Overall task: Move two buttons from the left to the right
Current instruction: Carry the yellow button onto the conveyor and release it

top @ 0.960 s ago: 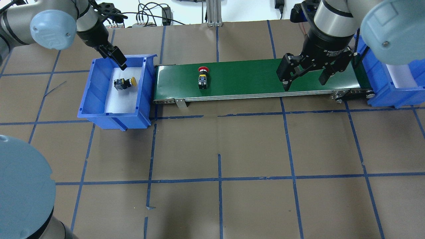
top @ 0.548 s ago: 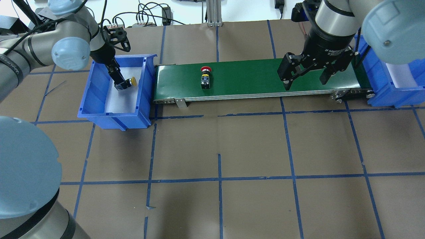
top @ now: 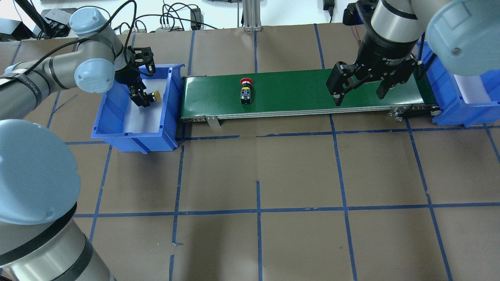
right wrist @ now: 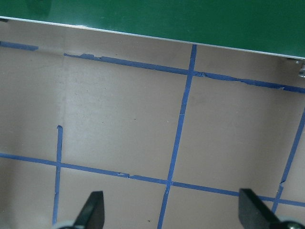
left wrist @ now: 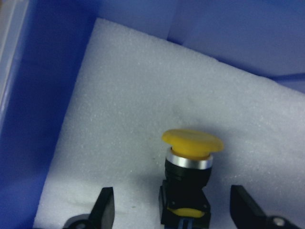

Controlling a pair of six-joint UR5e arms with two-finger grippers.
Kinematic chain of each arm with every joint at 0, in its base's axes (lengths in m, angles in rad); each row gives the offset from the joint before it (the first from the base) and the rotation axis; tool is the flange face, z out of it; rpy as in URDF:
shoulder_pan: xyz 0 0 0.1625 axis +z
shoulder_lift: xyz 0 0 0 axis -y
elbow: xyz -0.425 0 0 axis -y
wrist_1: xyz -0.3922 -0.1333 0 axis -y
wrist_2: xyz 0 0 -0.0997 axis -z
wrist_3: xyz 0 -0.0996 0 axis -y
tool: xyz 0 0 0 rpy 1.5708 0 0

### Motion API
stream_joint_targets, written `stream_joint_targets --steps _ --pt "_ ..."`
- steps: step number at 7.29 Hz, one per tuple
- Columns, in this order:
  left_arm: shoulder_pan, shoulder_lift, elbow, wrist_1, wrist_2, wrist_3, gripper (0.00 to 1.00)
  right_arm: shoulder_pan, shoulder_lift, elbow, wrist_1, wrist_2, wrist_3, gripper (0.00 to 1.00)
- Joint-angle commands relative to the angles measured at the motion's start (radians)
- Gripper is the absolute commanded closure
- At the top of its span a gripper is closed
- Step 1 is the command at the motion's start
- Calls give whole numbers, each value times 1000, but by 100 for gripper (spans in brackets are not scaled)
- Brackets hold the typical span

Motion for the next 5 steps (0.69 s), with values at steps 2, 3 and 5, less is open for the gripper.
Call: stream_joint_targets --steps 2,3,5 --pt "-5 73 30 -14 29 -218 89 0 0 -1 -1 1 -2 0" --pt "-15 150 31 -22 32 -428 88 0 0 -1 -1 0 -2 0" --pt "-63 224 33 -103 26 -837 86 0 1 -1 -1 0 -2 0"
